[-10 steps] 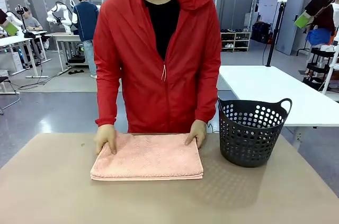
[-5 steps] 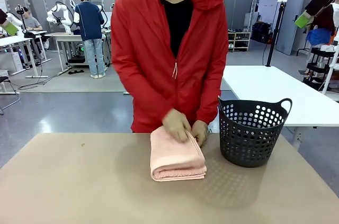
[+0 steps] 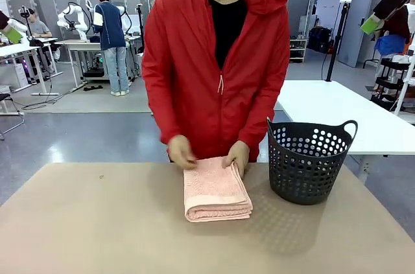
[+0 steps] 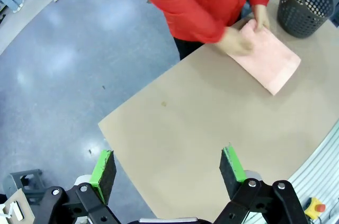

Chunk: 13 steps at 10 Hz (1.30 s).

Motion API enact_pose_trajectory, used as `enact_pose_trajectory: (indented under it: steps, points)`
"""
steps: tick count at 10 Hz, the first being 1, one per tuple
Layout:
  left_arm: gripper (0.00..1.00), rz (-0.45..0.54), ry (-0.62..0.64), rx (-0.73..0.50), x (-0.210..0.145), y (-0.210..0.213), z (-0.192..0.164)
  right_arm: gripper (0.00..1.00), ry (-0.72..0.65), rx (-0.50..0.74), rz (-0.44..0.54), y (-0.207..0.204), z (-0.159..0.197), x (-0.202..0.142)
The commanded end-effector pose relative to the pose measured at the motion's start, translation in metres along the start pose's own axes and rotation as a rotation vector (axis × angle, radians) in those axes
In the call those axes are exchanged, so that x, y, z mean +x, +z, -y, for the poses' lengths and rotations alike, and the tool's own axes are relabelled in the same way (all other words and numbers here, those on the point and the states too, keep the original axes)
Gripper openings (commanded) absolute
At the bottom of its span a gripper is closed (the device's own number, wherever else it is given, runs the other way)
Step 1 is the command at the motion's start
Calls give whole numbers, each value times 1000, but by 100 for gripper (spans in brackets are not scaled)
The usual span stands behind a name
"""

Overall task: Fold the towel.
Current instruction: Pick up the 100 cm Hotel Towel and place it on the left side of the table.

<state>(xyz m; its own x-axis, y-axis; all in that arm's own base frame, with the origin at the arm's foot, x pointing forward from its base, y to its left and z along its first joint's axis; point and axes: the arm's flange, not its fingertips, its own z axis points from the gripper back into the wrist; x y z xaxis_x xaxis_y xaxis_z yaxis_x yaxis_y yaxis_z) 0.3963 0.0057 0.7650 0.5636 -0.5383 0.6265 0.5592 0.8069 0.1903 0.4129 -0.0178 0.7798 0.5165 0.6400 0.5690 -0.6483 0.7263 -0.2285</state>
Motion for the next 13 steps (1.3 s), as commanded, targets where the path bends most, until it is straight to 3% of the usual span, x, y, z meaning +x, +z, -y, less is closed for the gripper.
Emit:
enact_pose_trajectory:
  steps: [1, 13]
  points:
    - [100, -16, -4, 8, 3, 3, -2, 100, 5, 2, -7, 1, 1, -1]
    - [100, -16, -4, 8, 3, 3, -2, 100, 5, 2, -7, 1, 1, -1]
